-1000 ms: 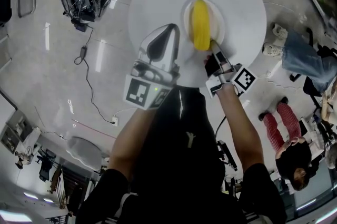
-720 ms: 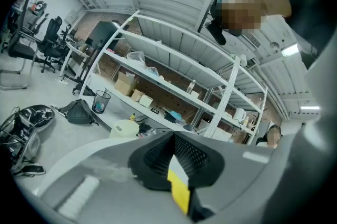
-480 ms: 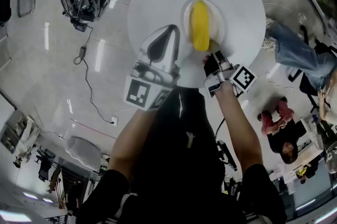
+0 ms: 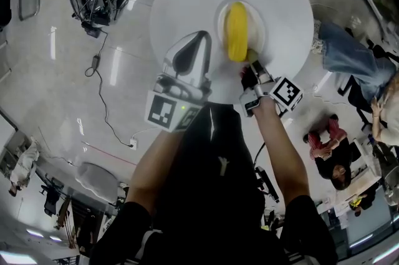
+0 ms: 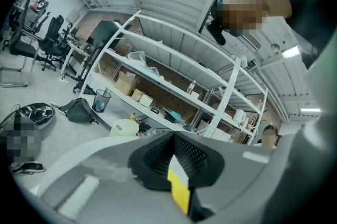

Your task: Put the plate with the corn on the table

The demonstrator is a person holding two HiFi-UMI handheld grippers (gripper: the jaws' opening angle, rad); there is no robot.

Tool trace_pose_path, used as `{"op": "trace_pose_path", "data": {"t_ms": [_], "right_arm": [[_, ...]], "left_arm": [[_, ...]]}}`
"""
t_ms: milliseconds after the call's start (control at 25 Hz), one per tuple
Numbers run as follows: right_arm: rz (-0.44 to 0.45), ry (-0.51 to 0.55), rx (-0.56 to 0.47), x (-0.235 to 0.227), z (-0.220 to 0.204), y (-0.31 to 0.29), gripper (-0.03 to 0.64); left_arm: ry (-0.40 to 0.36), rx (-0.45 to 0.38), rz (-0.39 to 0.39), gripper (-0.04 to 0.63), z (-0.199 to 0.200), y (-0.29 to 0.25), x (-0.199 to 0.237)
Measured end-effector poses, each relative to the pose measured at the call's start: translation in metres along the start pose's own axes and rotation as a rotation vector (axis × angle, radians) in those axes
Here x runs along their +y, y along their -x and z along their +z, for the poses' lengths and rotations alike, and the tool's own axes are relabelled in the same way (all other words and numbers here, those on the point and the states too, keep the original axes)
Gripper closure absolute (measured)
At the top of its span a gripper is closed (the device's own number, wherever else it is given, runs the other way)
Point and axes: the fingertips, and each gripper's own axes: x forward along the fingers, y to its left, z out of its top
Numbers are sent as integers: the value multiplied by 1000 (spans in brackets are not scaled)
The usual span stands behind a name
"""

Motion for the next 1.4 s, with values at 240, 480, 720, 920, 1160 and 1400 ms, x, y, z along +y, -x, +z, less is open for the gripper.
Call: {"op": "trace_pose_path", "data": {"t_ms": [240, 480, 720, 920, 1160, 1400], "right_arm": [[-37, 7, -3, 0, 2, 3, 559], [-92, 41, 17, 1, 0, 5, 545], [-37, 131, 49, 16, -4, -5, 535], [-52, 182, 77, 17, -6, -3, 520], [-61, 232, 114, 16, -12, -3, 509], [-60, 292, 163, 16, -17, -2, 495]], "left_arm": [[-2, 4, -5, 591, -1, 3, 0], [-4, 5, -14, 591, -4, 6, 0], [25, 11, -17, 591, -4, 6, -1], [27, 11, -21, 591, -5, 6, -2], [28, 12, -17, 591, -5, 7, 1], [31, 19, -25, 591, -9, 10, -1]]}}
